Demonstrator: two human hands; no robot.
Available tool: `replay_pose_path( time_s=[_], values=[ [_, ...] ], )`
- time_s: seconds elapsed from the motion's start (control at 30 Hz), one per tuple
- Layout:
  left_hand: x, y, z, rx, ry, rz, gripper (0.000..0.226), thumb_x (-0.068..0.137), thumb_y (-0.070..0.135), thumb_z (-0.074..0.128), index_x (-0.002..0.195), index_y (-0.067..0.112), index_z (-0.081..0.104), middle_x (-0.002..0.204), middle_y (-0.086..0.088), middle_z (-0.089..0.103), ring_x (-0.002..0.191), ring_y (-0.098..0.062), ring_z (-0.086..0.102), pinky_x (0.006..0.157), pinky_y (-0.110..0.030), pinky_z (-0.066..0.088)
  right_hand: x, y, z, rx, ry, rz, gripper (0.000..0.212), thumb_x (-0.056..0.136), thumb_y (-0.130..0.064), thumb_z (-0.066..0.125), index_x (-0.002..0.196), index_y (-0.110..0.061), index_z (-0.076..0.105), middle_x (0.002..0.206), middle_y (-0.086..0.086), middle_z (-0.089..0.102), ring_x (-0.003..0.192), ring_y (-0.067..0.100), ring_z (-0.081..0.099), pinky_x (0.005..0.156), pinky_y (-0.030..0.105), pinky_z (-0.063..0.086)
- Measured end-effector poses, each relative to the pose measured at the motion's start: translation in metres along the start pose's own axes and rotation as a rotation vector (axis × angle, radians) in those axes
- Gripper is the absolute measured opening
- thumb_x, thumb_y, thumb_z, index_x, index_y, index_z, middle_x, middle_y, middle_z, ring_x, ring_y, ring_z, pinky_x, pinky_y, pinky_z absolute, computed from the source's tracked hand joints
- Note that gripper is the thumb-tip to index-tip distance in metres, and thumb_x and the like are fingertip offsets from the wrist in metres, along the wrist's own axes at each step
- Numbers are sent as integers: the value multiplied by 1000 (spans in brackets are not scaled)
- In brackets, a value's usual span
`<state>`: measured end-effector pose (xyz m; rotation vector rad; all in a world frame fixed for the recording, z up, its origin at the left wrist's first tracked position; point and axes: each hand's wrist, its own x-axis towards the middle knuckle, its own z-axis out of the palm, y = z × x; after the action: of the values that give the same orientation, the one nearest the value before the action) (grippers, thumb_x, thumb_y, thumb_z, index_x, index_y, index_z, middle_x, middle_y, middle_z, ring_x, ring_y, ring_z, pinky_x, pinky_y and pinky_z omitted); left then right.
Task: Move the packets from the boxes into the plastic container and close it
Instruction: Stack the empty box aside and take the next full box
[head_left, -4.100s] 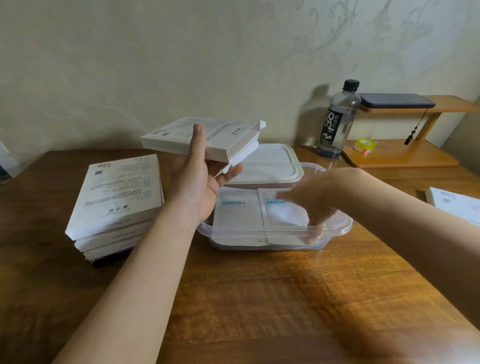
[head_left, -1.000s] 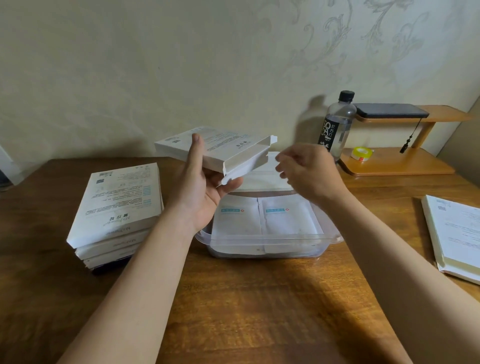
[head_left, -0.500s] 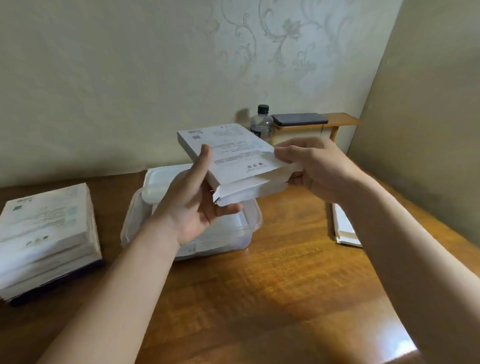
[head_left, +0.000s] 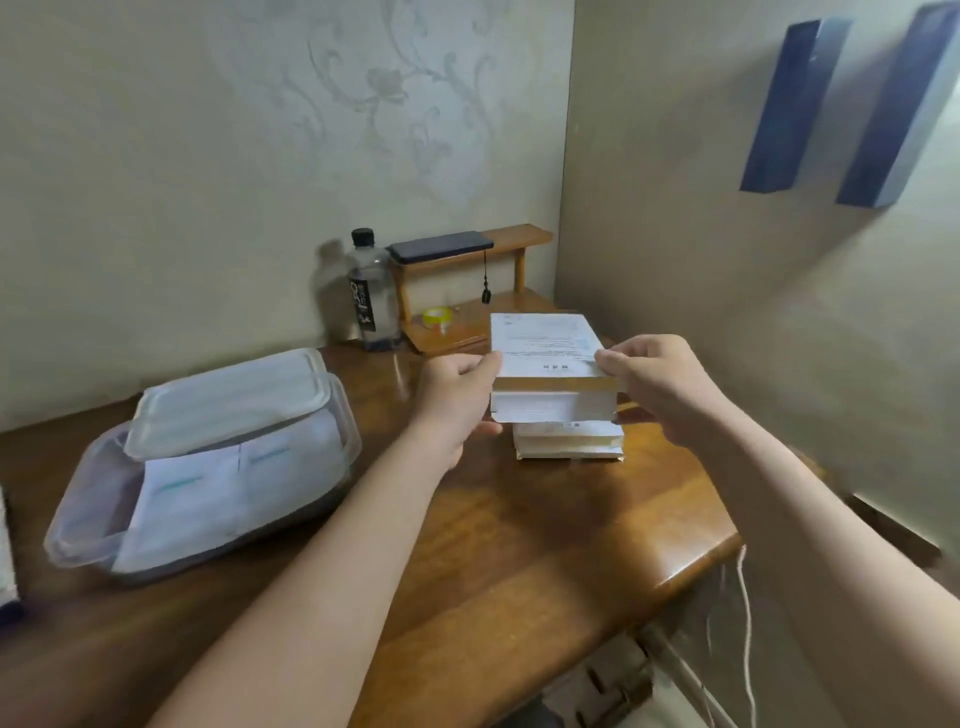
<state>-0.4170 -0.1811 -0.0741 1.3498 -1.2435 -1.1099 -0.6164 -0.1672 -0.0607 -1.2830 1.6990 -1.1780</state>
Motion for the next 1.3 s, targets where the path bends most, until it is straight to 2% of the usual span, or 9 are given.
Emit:
replay_pose_path(
  time_s=[0.1,0.2,0.37,0.6,0.73,0.93,1.07,1.2,1.3],
  values=[
    [11,-10,19,130,-20,19,29,103,32,55,81,20,69,101,-1,73,86,-27,66,48,-26,51,5,20,-2,-114,52,3,21,97,-28,61,90,-10,71,95,6,69,89,22,67,54,33,56],
    [18,-17,28,254,-60,30,37,104,35,50,91,9,72,93,5,68,76,-25,60,55,-29,47,11,34,0,-175,78,13,23,97,-29,61,85,-12,71,90,5,69,89,23,63,69,46,57],
    [20,-26,37,356,-92,-13,28,103,36,53,80,25,63,84,21,57,80,-25,65,61,-33,52,19,46,0,-218,77,24,23,97,-28,61,85,-12,70,89,5,67,80,17,57,65,33,45],
    [27,-38,40,369,-95,-37,18,102,35,55,89,28,66,101,6,67,83,-27,69,66,-32,59,30,55,0,-232,55,55,20,98,-32,60,88,-17,68,90,3,66,86,20,62,76,44,59],
    [31,-42,43,394,-66,-4,26,101,35,55,76,32,61,90,12,67,73,-24,64,60,-32,52,32,60,1,-239,41,59,19,96,-30,62,87,-15,68,90,3,67,86,20,63,76,46,60],
    [31,-44,46,480,-48,5,32,99,31,57,92,5,75,89,-1,74,80,-23,65,64,-31,42,35,62,2,-242,33,72,17,94,-31,61,87,-17,68,92,3,69,86,23,66,76,51,61],
    [36,-49,43,444,-41,-26,38,100,31,56,83,-1,69,83,-16,66,70,-19,52,63,-29,37,35,65,3,-226,25,59,14,95,-32,61,88,-22,67,93,0,68,85,20,66,76,49,62],
    [40,-51,40,360,-35,-54,39,100,33,56,96,-4,69,85,-4,59,81,-19,51,74,-34,40,36,68,6,-211,26,60,15,94,-32,60,87,-22,68,95,0,68,87,20,65,77,50,62],
    [42,-53,41,352,-34,-50,34,100,31,57,87,3,68,86,-4,59,80,-18,51,75,-34,41,37,70,5,-206,32,57,15,93,-33,60,86,-22,68,95,1,68,89,20,65,76,51,61]
  ],
)
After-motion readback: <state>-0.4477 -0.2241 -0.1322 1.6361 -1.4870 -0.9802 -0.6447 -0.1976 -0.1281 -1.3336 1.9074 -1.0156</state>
